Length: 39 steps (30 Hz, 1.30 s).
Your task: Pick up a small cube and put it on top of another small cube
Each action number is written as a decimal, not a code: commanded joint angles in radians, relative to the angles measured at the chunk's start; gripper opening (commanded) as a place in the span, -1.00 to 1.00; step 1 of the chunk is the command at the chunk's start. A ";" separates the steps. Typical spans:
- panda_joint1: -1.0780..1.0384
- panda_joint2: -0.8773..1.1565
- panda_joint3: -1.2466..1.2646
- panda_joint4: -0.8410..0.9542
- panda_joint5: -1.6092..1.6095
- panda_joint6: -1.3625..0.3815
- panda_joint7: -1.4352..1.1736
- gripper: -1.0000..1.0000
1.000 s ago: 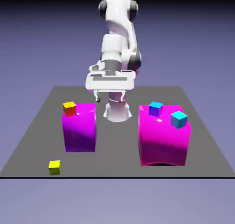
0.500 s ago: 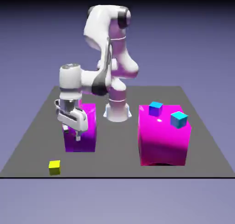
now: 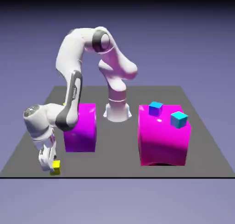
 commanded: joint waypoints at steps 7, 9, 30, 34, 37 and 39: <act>0.060 -0.217 0.015 -0.043 -0.008 -0.179 -0.058 -1.00; 0.122 -0.290 0.032 -0.072 -0.010 -0.227 -0.116 -1.00; 0.760 -1.034 0.206 -0.370 -0.031 -0.713 -0.715 -1.00; 0.764 -1.010 0.217 -0.476 -0.027 -0.582 -0.714 -1.00; 0.766 -0.999 0.222 -0.521 -0.025 -0.527 -0.713 1.00; 0.765 -1.007 0.218 -0.485 -0.026 -0.570 -0.714 1.00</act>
